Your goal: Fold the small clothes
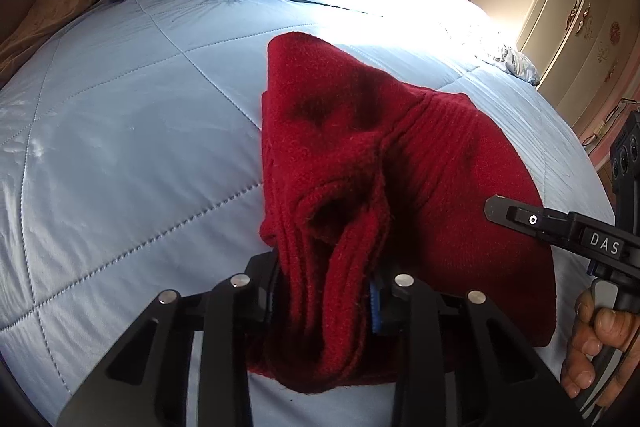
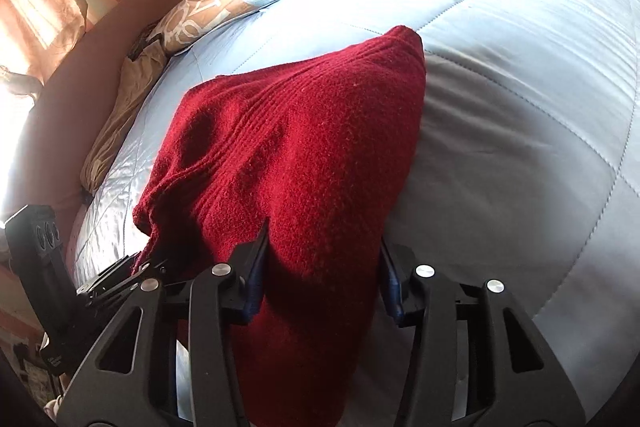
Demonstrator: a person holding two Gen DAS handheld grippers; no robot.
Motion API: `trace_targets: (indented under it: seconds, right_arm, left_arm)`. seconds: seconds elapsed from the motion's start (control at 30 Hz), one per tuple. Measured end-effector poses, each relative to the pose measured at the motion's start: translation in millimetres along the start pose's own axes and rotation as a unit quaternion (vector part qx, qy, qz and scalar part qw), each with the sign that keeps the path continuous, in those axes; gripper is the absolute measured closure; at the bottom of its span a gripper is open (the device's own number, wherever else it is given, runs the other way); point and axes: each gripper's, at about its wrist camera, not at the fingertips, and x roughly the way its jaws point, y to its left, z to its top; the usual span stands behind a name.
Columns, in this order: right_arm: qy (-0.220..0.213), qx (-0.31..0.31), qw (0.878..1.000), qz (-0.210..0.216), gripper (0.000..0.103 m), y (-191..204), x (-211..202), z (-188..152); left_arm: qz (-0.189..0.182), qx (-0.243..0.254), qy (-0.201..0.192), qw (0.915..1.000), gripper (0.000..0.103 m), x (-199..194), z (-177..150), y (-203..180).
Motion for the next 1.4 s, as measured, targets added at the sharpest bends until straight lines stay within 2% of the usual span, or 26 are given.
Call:
trace_targets:
  seconds: [0.17, 0.37, 0.6, 0.73, 0.9, 1.0, 1.13, 1.23, 1.3, 1.4]
  right_arm:
    - [-0.037, -0.028, 0.999, -0.012, 0.059, 12, -17, -1]
    - [-0.078, -0.055, 0.995, -0.036, 0.06, 12, -54, 9]
    - [-0.129, -0.096, 0.982, -0.101, 0.06, -7, -124, 16]
    - [-0.145, -0.096, 0.976, -0.134, 0.06, -48, -172, 10]
    - [-0.145, -0.091, 0.971, -0.166, 0.06, -105, -220, -14]
    - [-0.144, -0.087, 0.971, -0.171, 0.06, -134, -235, -39]
    - [-0.138, -0.068, 0.975, -0.159, 0.06, -166, -234, -78]
    - [-0.134, -0.066, 0.975, -0.164, 0.059, -185, -214, -99]
    - [-0.139, -0.069, 0.974, -0.166, 0.058, -192, -205, -107]
    - [-0.142, -0.083, 0.972, -0.169, 0.052, -193, -203, -109]
  left_arm:
    - [0.025, 0.02, -0.019, 0.9993, 0.073, -18, 2, -13]
    - [0.021, 0.043, -0.04, 0.998, 0.074, -36, 17, -44]
    - [0.006, 0.082, -0.075, 0.9938, 0.074, -57, 26, -129]
    - [-0.014, 0.094, -0.081, 0.9922, 0.074, -64, 19, -189]
    - [-0.03, 0.104, -0.073, 0.9914, 0.074, -66, -12, -258]
    - [-0.029, 0.109, -0.063, 0.9916, 0.074, -62, -39, -286]
    - [-0.018, 0.115, -0.047, 0.9921, 0.074, -47, -74, -304]
    - [-0.006, 0.109, -0.031, 0.9935, 0.073, -21, -95, -306]
    - [0.005, 0.108, -0.037, 0.9934, 0.072, -10, -107, -308]
    - [0.024, 0.102, -0.053, 0.9931, 0.065, -7, -114, -309]
